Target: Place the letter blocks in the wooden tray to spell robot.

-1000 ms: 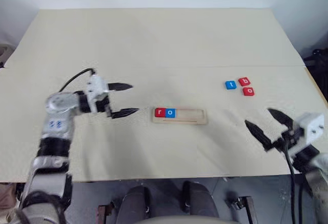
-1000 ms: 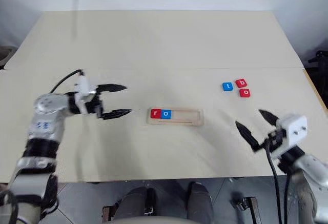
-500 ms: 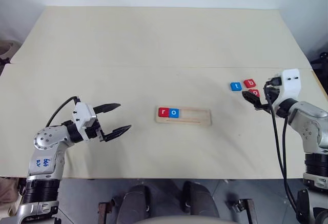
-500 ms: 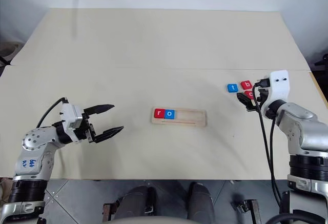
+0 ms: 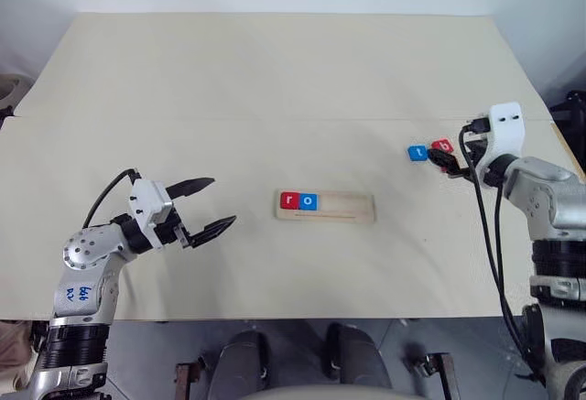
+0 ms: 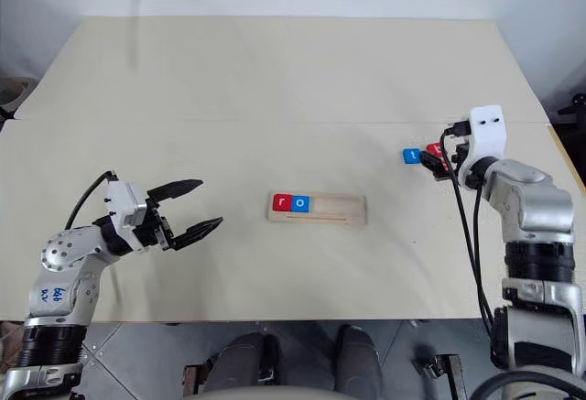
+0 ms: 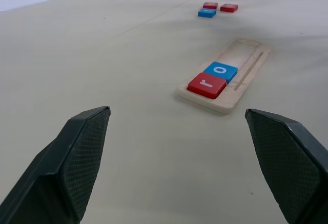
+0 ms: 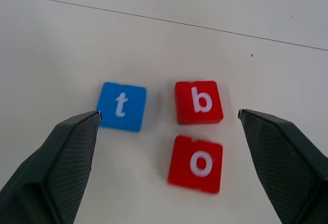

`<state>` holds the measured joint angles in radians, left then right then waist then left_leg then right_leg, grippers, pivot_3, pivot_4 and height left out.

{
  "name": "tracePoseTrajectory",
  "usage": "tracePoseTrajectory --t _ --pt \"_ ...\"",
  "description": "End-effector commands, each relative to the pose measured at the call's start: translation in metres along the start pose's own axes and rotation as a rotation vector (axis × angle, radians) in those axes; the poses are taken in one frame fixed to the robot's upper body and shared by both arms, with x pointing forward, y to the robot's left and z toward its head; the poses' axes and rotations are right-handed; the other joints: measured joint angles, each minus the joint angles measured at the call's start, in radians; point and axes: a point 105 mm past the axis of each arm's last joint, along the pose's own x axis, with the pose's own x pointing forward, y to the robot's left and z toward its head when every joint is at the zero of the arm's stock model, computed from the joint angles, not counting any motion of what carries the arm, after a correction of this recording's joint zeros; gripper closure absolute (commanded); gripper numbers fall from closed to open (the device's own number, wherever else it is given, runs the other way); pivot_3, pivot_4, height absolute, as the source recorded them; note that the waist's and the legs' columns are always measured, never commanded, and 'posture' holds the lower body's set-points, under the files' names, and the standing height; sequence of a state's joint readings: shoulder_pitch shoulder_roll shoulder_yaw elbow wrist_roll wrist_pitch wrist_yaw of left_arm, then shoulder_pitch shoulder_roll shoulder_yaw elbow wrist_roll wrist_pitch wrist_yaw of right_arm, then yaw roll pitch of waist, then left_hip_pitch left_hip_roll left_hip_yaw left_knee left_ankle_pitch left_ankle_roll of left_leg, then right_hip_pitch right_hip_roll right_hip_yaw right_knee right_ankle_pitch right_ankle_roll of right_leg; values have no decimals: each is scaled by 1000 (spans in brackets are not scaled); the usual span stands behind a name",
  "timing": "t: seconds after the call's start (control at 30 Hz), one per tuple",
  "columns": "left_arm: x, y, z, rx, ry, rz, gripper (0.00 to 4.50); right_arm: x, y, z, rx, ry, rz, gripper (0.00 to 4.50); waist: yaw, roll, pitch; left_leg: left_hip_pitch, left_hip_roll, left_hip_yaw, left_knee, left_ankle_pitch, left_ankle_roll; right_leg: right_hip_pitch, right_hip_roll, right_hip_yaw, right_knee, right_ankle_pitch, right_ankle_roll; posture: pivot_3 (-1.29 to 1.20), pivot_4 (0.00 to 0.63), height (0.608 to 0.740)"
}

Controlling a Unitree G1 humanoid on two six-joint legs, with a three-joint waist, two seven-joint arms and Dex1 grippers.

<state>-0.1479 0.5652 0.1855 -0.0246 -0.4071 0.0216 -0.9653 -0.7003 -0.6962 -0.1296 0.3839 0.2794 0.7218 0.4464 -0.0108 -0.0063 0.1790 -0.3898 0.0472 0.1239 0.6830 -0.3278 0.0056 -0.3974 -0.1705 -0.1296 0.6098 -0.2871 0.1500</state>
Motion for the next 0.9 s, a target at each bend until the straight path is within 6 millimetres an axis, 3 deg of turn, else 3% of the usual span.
tracePoseTrajectory --t 0.03,0.2,0.63,0.73,0.9 --pt "5 -3 14 33 -42 -11 20 7 -16 2 -29 6 -26 0 -2 0 0 0 0 0 0 0 0 0 0 0 0 0 0 0 150 740" --pt "6 -5 18 38 -54 0 20 19 -27 2 -58 20 -42 0 -16 0 0 0 0 0 -1 0 0 0 0 0 -1 0 0 0 150 740" --pt "5 -3 23 38 -64 21 20 36 -8 -2 -70 43 76 0 -26 0 0 0 1 1 -1 1 -1 0 1 0 0 0 0 0 150 740" --pt "6 -2 24 39 -66 20 0 37 -7 -2 -73 43 84 571 -26 0 0 0 1 1 -1 1 -1 0 1 0 0 0 0 0 150 740" --pt "7 0 26 43 -67 16 0 39 -2 -2 -76 43 112 2255 -25 0 0 0 1 1 -1 1 -1 0 1 0 0 0 0 0 150 740"
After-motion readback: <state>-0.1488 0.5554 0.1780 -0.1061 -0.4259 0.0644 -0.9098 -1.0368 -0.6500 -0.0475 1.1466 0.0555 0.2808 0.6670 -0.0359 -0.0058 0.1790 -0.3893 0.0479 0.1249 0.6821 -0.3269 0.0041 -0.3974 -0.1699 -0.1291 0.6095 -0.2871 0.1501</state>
